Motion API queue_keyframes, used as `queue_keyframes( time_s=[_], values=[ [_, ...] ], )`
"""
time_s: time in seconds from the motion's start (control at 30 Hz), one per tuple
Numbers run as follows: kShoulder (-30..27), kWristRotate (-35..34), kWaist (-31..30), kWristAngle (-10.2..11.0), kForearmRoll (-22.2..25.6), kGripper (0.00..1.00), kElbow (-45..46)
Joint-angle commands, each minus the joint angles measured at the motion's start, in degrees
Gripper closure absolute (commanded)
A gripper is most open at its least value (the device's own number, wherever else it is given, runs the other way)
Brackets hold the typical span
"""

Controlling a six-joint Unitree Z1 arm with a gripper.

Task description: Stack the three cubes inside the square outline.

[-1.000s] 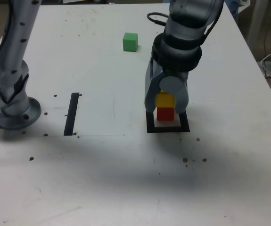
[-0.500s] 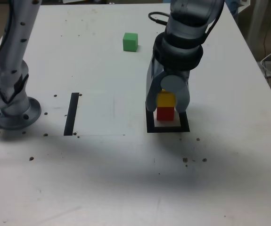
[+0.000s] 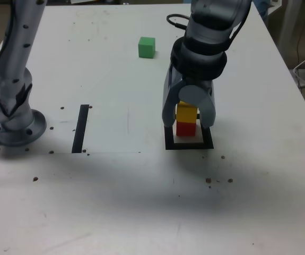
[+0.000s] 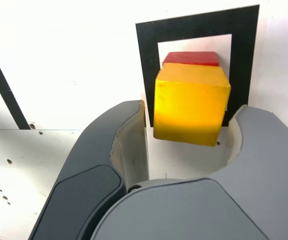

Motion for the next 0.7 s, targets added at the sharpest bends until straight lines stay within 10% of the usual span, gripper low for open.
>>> queue_keyframes(
  time_s=[0.0,0.67],
  values=[
    [-0.27,-0.42,0.09,0.66,0.22,0.01,0.21],
    [-7.22,-0.52,0.09,-1.15,3.26,0.00,0.77]
  ],
)
